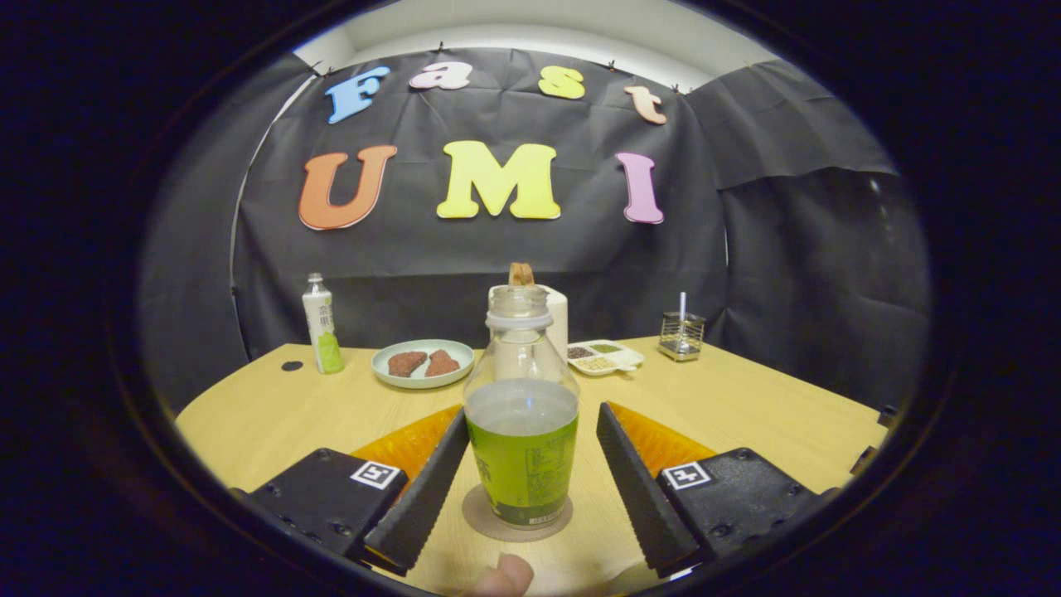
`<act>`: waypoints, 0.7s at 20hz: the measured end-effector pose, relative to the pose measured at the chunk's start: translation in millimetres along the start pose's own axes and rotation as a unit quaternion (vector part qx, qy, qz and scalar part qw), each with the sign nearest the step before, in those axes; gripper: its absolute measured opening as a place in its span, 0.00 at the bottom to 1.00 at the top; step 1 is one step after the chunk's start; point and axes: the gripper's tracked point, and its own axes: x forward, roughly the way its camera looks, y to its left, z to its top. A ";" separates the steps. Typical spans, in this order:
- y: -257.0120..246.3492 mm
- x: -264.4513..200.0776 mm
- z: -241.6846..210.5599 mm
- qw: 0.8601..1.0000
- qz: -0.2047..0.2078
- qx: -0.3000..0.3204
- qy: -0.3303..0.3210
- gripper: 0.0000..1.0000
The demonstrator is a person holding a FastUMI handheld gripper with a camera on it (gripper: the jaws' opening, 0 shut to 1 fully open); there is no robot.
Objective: Take the bottle from table, then pour the juice into the cup, finally place the bottle on the coaster
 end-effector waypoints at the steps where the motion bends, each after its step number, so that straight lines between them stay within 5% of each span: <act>1: -2.6 -7.3 6.0 1.000 0.000 0.000 -0.010 0.99; 14: -0.9 -147.9 86.7 0.993 0.077 0.002 -0.087 1.00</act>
